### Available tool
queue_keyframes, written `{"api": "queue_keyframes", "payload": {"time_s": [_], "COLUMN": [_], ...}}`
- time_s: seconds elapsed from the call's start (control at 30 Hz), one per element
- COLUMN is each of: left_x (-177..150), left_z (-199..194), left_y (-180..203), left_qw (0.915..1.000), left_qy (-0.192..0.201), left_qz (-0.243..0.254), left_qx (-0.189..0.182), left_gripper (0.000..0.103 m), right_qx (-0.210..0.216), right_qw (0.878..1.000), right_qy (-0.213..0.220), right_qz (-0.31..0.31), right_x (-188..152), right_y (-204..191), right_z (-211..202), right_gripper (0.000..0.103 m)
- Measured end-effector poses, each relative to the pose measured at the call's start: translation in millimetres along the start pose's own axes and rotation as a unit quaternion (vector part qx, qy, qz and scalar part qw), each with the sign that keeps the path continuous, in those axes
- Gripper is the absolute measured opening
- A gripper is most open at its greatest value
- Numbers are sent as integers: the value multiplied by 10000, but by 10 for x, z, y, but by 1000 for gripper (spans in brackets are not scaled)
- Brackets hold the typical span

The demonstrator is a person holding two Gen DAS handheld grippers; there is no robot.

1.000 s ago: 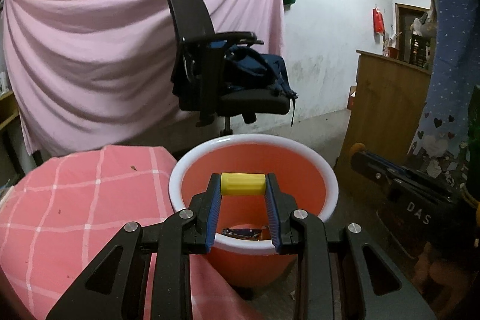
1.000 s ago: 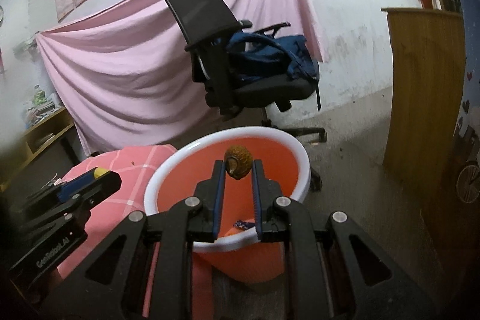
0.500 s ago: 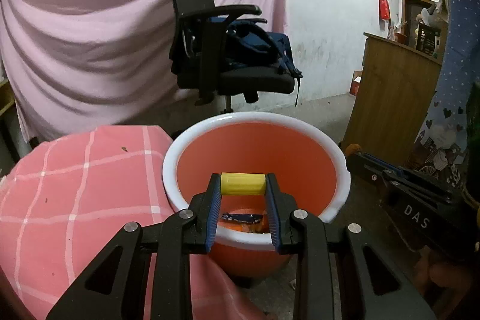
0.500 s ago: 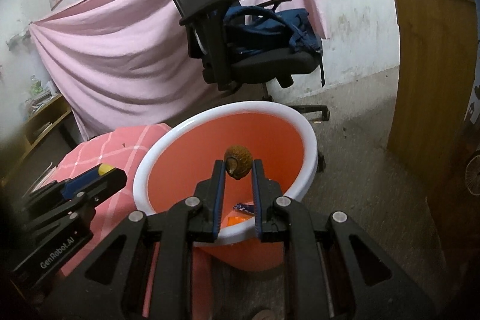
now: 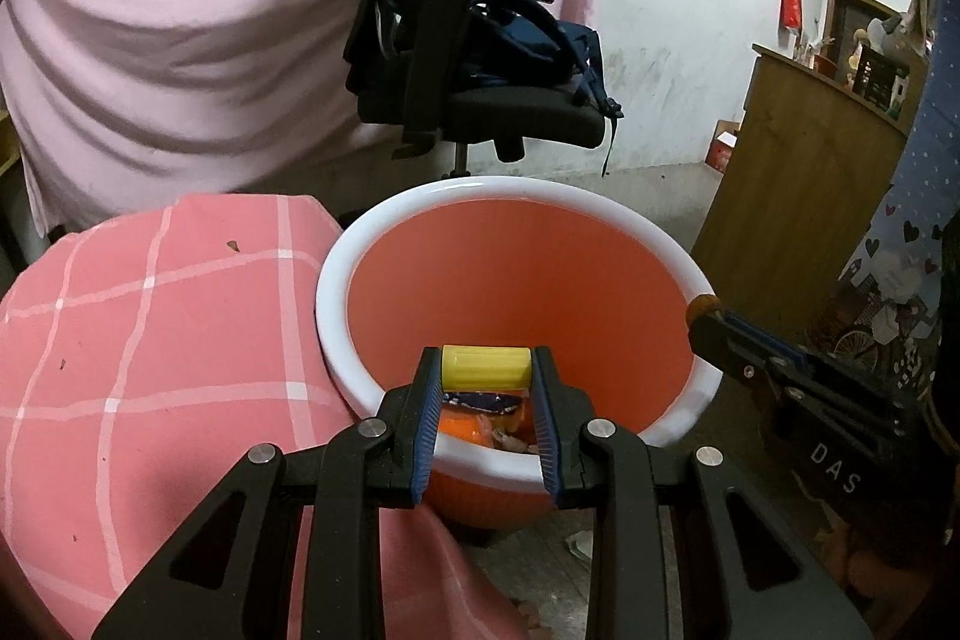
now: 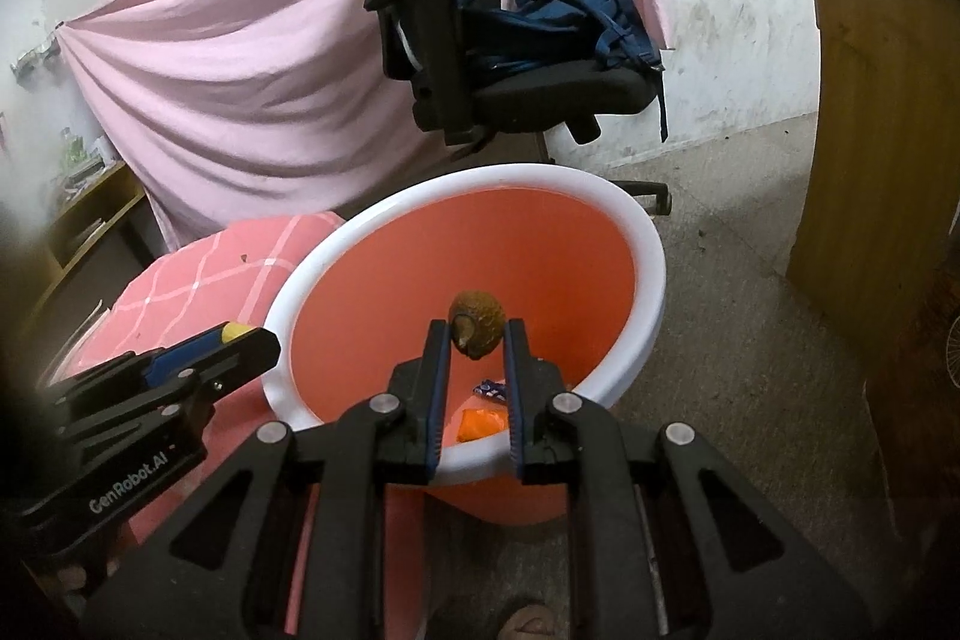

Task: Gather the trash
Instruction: 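Open both tools to drop the nut and cap into the bucket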

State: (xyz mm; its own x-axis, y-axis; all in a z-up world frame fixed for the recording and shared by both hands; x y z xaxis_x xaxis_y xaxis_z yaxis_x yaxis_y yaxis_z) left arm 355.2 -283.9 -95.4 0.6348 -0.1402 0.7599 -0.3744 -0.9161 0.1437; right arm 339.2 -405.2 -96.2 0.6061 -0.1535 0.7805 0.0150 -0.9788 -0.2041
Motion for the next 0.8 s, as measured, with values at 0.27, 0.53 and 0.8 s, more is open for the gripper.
{"api": "queue_keyframes", "payload": {"time_s": [0.27,0.53,0.8], "left_x": [-9,4,0], "left_z": [30,7,-142], "left_y": [-39,-90,-154], "left_qw": [9999,9999,9997], "left_qy": [-105,-71,117], "left_qz": [-72,-149,-222], "left_qx": [-42,-43,-1], "left_gripper": [26,26,40], "right_qx": [-22,-12,-20], "right_qw": [10000,10000,9997], "right_qy": [-12,30,245], "right_qz": [21,10,-27], "right_x": [-9,5,9], "right_y": [24,25,-23], "right_z": [13,16,-71], "right_gripper": [61,63,72]}}
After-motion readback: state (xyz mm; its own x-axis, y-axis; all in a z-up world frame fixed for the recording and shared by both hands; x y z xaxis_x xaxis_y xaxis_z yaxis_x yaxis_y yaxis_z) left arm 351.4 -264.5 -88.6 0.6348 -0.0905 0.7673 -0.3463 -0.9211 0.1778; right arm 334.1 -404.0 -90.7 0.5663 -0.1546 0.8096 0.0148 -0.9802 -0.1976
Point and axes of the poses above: each gripper's, at about its wrist camera, not at the fingertips, and z roughly the way its jaws point, y to its right, x to its top, the point moved 6 cm from there along z, roughly the way its jaws point, and after that the axes turned 3 degrees about -x, right-handed, at the moved point
